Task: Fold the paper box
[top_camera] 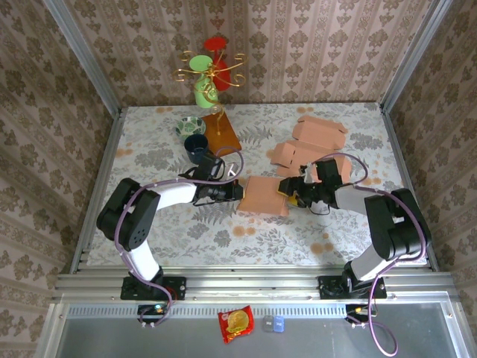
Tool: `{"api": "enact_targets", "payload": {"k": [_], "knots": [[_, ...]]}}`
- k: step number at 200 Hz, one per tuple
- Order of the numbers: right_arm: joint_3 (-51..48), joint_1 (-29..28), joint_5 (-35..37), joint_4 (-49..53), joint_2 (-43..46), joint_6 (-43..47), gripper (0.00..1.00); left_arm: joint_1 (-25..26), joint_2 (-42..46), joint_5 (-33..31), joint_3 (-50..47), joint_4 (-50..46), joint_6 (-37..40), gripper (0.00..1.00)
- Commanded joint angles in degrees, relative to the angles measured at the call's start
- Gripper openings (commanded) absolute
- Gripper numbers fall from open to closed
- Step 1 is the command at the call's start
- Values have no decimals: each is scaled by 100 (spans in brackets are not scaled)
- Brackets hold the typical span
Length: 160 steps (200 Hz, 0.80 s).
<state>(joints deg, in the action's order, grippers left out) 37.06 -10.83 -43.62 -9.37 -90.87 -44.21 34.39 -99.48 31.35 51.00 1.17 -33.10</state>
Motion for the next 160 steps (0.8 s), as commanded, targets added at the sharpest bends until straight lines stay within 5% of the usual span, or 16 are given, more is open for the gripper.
{"api": "enact_targets", "payload": {"k": [1, 62, 95, 128, 160], "knots": [[74, -78, -166, -372, -111, -359, 58, -20, -119, -110, -139, -263, -54, 5], [177, -269, -65, -727, -258, -800, 48, -22, -63, -124, -115, -223, -66, 8], [274, -238, -26, -579, -180, -1032, 44, -21, 524, -535, -154, -246, 131, 32], [489, -170, -241, -319, -130, -1578, 40, 4, 1557, -965, -499, 177, 1204, 50], [589, -101, -414, -123, 31, -2353, 39, 151, 2360, -396, -793, 503, 2864, 60]]}}
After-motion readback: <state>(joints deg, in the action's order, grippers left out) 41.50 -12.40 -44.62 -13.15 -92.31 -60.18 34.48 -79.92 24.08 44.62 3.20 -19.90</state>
